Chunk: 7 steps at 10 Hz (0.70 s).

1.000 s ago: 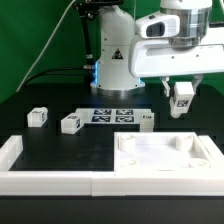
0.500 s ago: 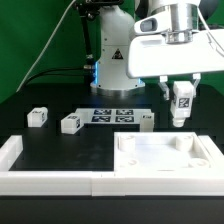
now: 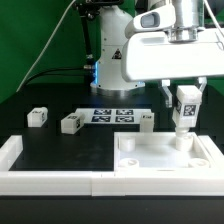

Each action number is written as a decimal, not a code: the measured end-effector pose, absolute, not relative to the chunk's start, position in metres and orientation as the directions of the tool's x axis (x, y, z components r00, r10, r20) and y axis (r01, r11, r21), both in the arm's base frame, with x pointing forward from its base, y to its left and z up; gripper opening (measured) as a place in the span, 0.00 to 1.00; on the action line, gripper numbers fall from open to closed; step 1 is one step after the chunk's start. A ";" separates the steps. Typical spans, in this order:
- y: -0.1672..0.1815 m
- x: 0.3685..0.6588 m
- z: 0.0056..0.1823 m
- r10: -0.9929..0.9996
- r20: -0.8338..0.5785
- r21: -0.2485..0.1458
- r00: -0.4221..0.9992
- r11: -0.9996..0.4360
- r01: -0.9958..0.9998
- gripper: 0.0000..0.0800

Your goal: Assemble one leg

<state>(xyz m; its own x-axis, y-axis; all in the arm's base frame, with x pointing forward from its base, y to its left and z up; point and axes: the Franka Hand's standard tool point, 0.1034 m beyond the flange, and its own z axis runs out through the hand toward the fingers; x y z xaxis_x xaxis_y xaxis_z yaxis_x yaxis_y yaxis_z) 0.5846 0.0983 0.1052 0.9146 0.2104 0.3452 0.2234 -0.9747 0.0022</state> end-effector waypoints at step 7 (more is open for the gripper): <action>0.112 0.598 0.094 0.207 0.379 -0.003 0.902 -0.974 0.225 0.36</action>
Offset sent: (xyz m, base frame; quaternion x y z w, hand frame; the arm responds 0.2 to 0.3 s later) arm -0.0105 0.0147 -0.0043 0.0042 -0.0024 0.0705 0.9975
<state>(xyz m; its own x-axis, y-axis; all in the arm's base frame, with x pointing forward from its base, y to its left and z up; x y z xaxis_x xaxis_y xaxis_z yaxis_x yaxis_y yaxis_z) 0.5976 0.1116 0.0935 0.9019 0.2074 0.3790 0.2255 -0.9742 -0.0033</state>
